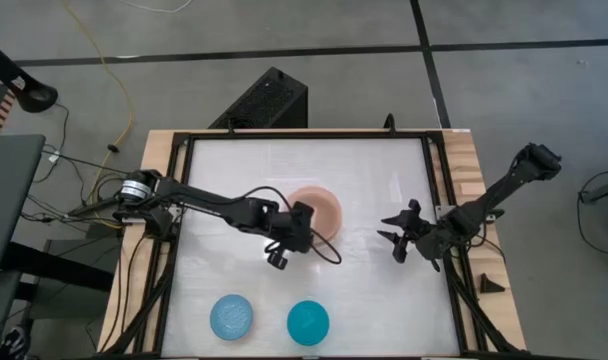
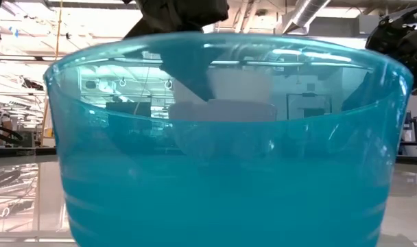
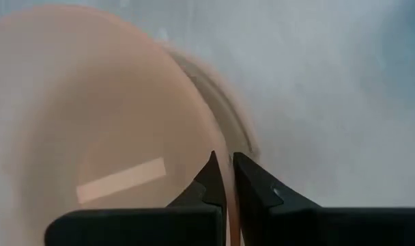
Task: Nest bowls inside each other
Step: Stack the light orange bowl on top of the gray bowl
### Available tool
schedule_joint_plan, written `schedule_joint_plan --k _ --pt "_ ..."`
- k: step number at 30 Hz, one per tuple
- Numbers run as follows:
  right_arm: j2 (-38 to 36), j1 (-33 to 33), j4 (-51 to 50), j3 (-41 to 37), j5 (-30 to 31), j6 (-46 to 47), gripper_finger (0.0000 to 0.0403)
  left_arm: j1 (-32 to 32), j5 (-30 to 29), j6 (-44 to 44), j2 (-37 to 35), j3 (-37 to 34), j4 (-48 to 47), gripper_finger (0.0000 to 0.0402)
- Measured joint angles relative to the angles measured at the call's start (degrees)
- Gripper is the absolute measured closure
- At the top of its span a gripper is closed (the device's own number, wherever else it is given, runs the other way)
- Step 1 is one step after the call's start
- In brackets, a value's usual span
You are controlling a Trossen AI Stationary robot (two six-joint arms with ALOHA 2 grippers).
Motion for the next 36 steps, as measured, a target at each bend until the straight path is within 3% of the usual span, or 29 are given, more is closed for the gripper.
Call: schedule_joint_plan --k 6,16,24,26,30,36 --pt "0.0 0.0 0.0 0.0 0.0 0.0 0.0198 0.0 2.7 -0.1 -0.2 0.2 0.8 0.0377" --pt "0.1 1.8 1.0 0.0 0.0 0.0 0.0198 0.2 2.8 0.5 -1.4 0.2 2.4 0.0262" --pt "0.1 3.7 2.9 0.0 0.0 0.0 0.0198 3.1 14.9 -3.4 -8.1 -1.5 2.2 0.0212" --pt "0.1 4.1 3.2 0.0 0.0 -0.1 0.0198 3.7 15.6 -4.6 -10.5 -3.3 2.4 0.0213" --pt "0.1 4.5 4.1 0.0 0.0 -1.4 0.0198 3.7 11.0 -5.5 -13.7 -7.1 6.0 0.0243" --pt "0.1 4.5 3.8 0.0 0.0 -1.6 0.0198 2.5 10.6 -4.4 -11.9 -8.9 7.9 0.0382"
